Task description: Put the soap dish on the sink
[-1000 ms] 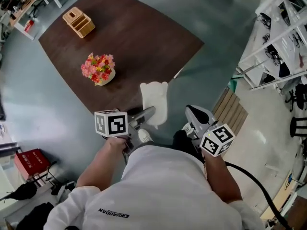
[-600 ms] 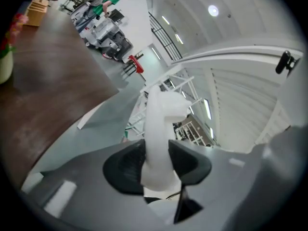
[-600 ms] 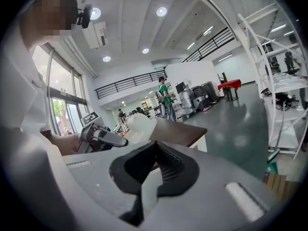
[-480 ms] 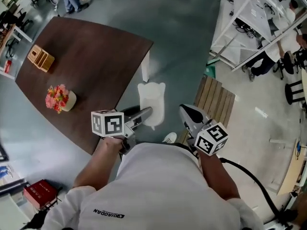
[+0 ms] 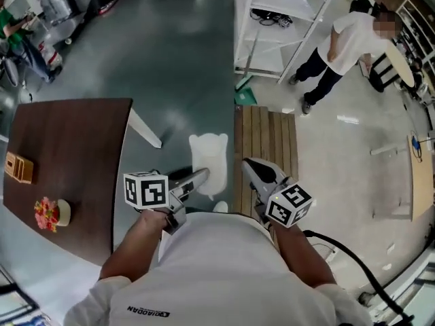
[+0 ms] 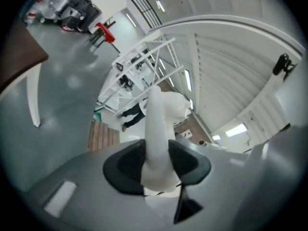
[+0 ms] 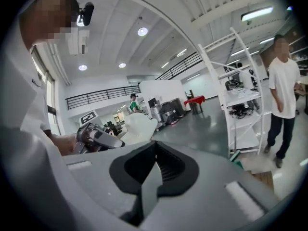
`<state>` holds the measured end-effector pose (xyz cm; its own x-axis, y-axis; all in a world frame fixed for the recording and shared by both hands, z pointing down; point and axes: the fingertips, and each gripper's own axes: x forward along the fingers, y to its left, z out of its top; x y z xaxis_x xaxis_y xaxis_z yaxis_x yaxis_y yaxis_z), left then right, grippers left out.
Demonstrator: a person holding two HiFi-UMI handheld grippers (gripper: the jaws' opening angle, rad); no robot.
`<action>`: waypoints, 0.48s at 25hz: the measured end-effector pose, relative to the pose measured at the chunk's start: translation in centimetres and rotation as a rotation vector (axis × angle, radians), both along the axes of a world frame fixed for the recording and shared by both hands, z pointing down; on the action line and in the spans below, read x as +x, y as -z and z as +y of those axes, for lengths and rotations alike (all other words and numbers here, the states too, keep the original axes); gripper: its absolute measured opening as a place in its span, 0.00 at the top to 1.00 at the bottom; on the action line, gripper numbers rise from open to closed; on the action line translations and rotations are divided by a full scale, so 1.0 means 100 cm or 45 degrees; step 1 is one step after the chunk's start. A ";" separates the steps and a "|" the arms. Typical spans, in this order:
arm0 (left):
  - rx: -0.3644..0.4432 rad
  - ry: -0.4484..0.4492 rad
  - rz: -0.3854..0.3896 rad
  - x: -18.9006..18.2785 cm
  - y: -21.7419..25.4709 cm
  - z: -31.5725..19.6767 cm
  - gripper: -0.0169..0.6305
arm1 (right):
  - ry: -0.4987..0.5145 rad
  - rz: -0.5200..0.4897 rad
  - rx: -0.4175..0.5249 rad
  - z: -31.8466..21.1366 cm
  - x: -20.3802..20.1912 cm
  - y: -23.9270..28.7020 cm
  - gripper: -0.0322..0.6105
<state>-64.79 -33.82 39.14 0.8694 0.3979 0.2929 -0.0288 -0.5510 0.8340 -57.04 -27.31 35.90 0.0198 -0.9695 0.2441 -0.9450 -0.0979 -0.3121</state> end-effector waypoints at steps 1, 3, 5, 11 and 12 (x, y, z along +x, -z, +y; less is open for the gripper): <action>-0.004 -0.052 0.000 0.012 0.001 0.010 0.72 | -0.049 -0.004 0.001 0.012 0.009 0.000 0.95; 0.002 -0.157 0.002 0.032 0.004 0.029 0.72 | -0.146 -0.008 0.008 0.034 0.025 0.000 0.95; 0.015 -0.267 0.008 0.050 0.007 0.046 0.72 | -0.248 -0.007 0.022 0.056 0.036 0.001 0.95; 0.014 -0.524 -0.016 0.100 0.008 0.090 0.72 | -0.551 -0.042 0.029 0.121 0.064 0.000 0.95; 0.008 -0.564 -0.017 0.109 0.010 0.097 0.72 | -0.597 -0.046 0.025 0.131 0.068 0.001 0.95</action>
